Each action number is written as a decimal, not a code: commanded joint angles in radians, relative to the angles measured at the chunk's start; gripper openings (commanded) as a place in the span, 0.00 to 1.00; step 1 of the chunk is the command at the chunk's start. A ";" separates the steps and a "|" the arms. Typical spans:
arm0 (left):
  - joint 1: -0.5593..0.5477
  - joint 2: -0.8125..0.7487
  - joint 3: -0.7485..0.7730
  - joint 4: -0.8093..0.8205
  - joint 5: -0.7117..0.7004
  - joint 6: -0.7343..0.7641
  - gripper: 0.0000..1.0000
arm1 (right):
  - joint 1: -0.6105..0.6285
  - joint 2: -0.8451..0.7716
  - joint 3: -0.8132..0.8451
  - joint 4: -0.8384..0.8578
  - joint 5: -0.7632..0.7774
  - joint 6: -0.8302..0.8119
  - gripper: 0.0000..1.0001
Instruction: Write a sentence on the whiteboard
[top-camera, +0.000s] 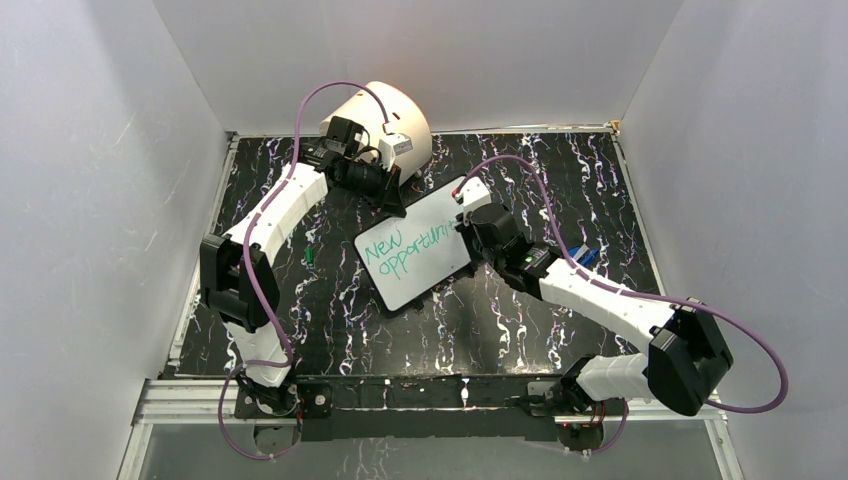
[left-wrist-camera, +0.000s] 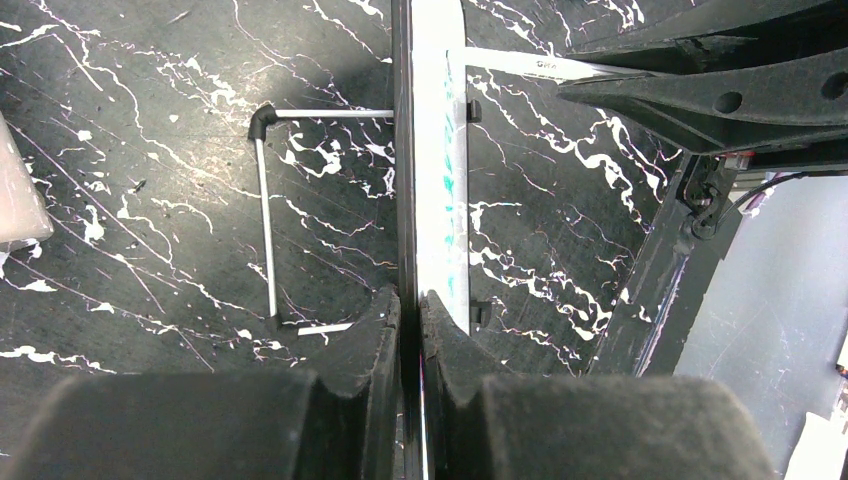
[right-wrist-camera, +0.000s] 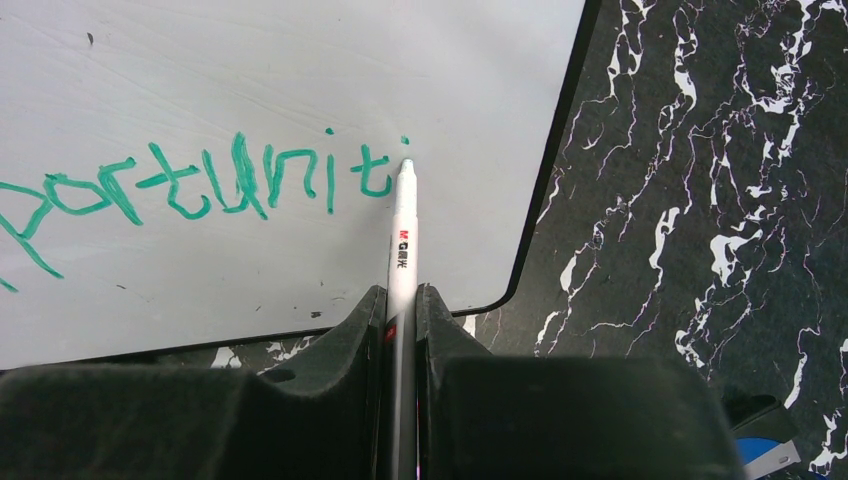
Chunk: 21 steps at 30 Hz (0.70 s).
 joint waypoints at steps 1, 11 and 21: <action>-0.038 0.041 -0.023 -0.116 -0.034 0.029 0.00 | -0.005 0.007 0.041 0.065 0.007 0.001 0.00; -0.038 0.046 -0.020 -0.118 -0.029 0.029 0.00 | -0.004 0.020 0.039 0.021 -0.012 0.012 0.00; -0.040 0.045 -0.020 -0.117 -0.033 0.028 0.00 | -0.005 0.018 0.032 -0.046 -0.035 0.028 0.00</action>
